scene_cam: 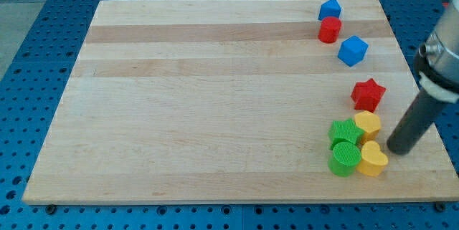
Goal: Push the red star to the bottom of the blue cube
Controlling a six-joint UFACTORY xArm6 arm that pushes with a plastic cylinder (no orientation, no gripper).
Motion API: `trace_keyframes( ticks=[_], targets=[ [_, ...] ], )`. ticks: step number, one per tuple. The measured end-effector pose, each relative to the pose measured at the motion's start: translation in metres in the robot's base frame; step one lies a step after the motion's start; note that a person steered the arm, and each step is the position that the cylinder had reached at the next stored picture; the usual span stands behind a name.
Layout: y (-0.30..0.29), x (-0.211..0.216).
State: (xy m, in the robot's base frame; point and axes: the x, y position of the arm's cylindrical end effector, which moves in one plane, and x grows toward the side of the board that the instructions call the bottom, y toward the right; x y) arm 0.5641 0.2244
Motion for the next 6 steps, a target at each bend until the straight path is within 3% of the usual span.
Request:
trace_keyframes(
  ticks=[1,3,6],
  targets=[
    [-0.019,0.000],
    [-0.017,-0.067],
    [-0.006,-0.119]
  ],
)
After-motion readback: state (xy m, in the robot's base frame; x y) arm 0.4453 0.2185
